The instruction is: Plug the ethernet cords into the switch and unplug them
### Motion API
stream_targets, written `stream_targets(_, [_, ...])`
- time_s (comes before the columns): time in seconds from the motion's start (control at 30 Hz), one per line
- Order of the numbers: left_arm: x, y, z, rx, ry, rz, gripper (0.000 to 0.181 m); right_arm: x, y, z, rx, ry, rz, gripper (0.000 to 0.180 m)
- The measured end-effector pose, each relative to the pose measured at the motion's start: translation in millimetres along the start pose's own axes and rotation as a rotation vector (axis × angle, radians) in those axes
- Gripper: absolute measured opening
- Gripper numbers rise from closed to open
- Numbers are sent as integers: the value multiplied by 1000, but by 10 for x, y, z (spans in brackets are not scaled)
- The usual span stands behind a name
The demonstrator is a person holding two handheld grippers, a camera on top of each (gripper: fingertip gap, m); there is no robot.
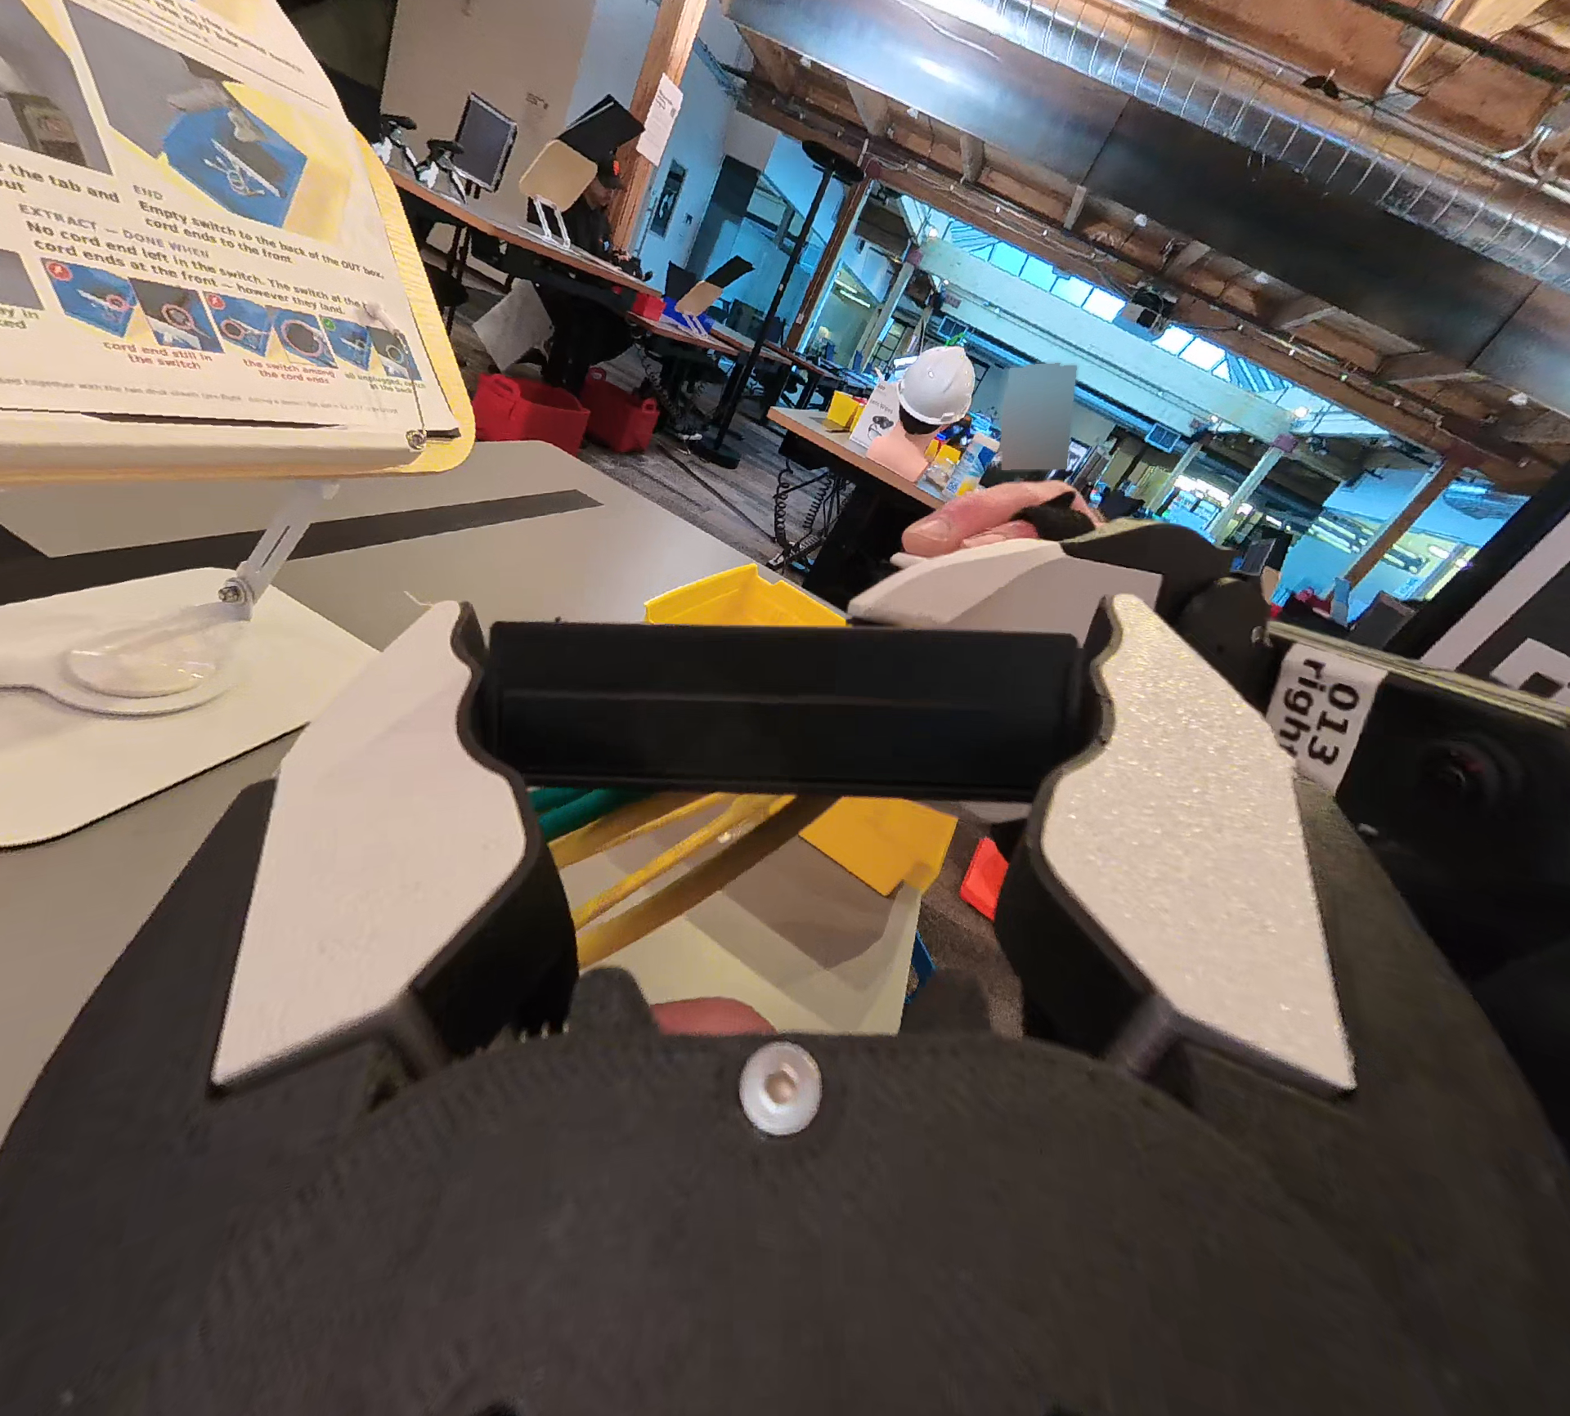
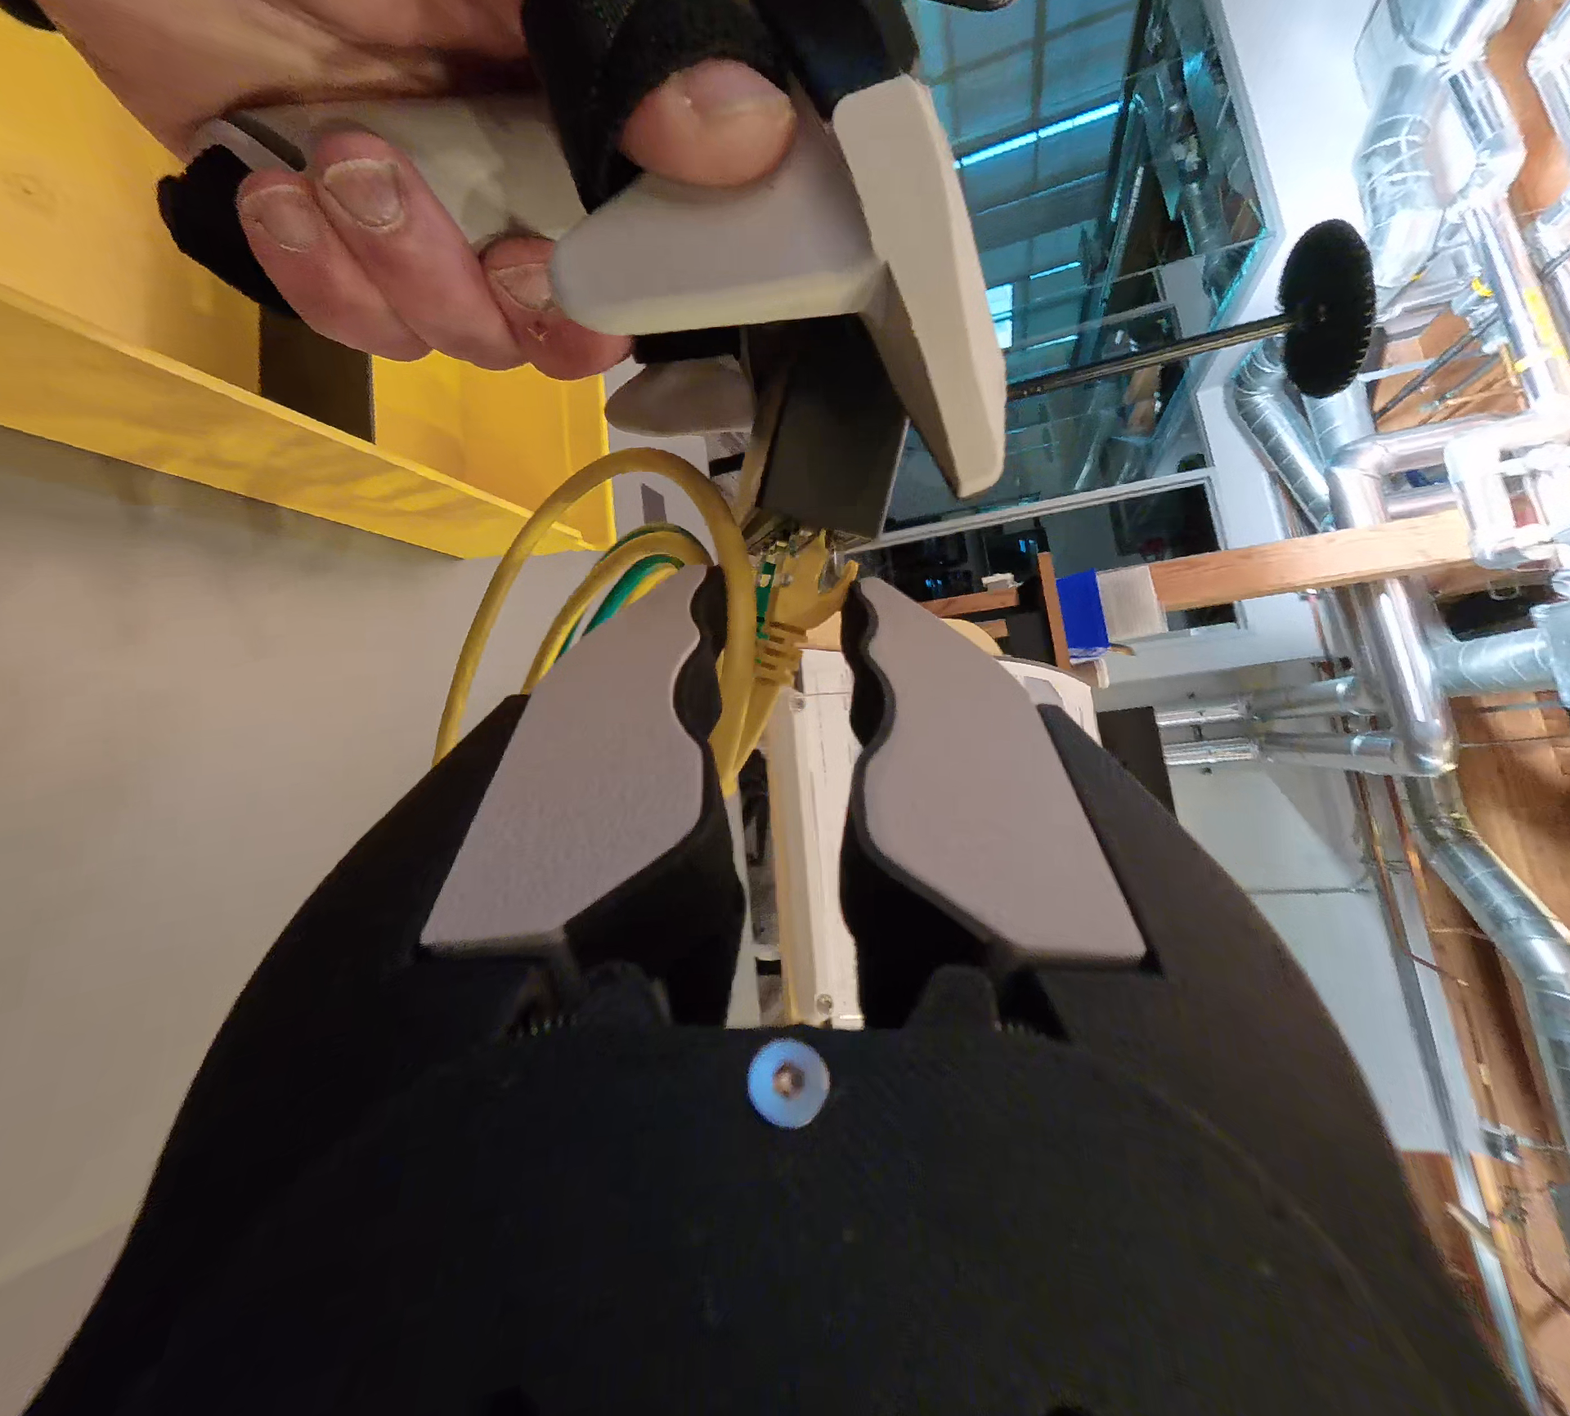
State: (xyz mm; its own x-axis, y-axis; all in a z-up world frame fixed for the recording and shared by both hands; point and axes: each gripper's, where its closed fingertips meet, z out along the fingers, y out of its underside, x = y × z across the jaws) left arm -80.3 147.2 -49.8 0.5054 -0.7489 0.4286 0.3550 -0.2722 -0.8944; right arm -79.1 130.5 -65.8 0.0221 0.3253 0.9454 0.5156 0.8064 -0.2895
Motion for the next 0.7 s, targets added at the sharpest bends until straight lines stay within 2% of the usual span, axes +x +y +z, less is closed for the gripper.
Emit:
stream_targets(0.3, [-74, 18, 9, 15, -33, -42, 127, -151, 28, 29, -35, -149, 92, 30])
stream_targets(0.4, [-80, 44, 30, 16, -41, -59, 127, -220, 8, 20, -21, -224, 134, 45])
stream_targets(0.7, [-196, 30, 1, 47, -80, -127, 126, -283, -33, -114, 35, -382, 271, 38])
